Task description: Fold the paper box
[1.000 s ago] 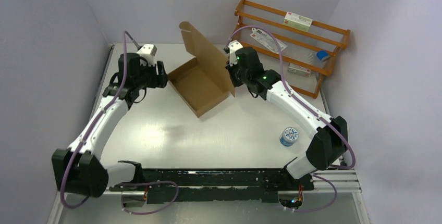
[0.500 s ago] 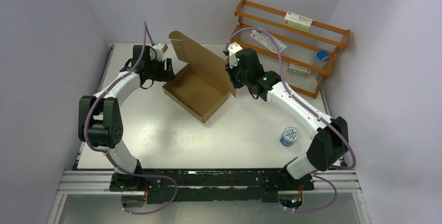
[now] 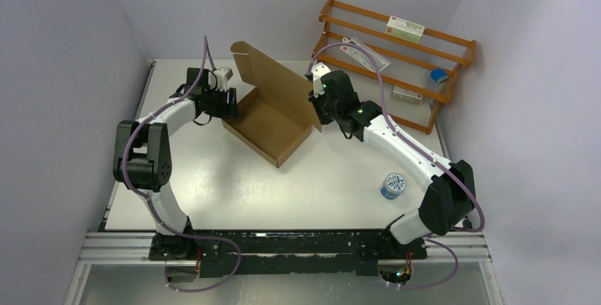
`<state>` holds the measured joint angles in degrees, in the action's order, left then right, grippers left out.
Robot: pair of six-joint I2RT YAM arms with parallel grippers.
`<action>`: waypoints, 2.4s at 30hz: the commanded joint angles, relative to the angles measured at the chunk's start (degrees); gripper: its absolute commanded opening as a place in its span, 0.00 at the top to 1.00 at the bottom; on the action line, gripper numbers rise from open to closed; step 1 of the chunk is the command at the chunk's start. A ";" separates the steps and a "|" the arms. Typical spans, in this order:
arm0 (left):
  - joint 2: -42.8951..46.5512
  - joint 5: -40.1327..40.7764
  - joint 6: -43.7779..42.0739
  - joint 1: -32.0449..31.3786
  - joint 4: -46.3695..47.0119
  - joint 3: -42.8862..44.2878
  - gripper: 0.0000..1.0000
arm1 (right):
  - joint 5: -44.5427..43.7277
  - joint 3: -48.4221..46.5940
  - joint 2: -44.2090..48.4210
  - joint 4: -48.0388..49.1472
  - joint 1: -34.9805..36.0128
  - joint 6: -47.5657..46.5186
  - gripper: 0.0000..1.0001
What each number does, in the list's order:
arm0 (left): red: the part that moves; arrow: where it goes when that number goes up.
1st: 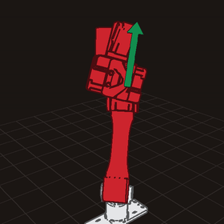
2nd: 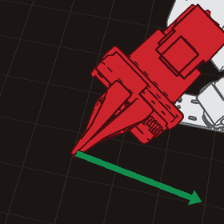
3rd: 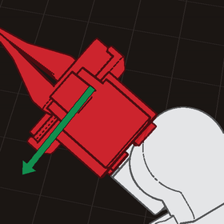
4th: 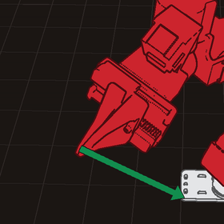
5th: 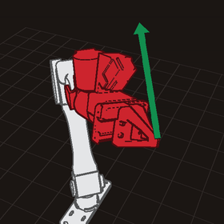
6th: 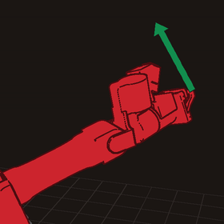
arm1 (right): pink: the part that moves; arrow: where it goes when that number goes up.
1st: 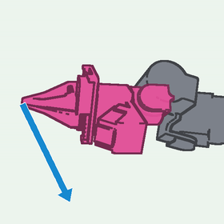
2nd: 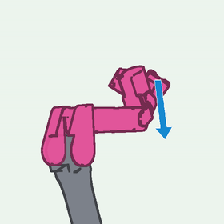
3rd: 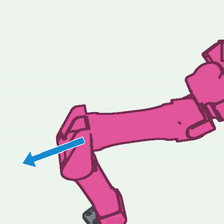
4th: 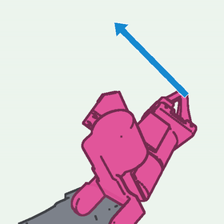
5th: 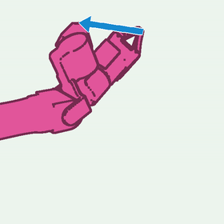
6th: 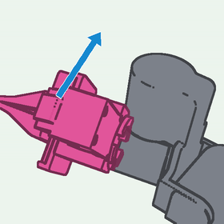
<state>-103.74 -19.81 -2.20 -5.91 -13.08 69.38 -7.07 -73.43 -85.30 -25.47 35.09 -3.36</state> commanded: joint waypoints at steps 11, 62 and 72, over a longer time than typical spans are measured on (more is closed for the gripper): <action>8.44 -9.48 10.03 -1.28 -3.45 -12.64 0.46 | -0.38 1.35 1.27 4.36 -0.20 -3.01 0.79; 22.04 -29.03 -40.56 5.74 3.97 -8.02 0.58 | 1.08 5.10 3.92 6.74 -0.29 -9.56 0.73; 26.90 -25.49 -32.62 5.02 7.91 -11.98 0.92 | 1.36 3.15 3.53 4.51 -0.29 -7.22 0.92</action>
<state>-80.88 -45.25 -39.51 -0.32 -8.80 59.42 -6.13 -68.25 -82.61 -19.68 35.05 -12.32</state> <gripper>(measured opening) 0.098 0.107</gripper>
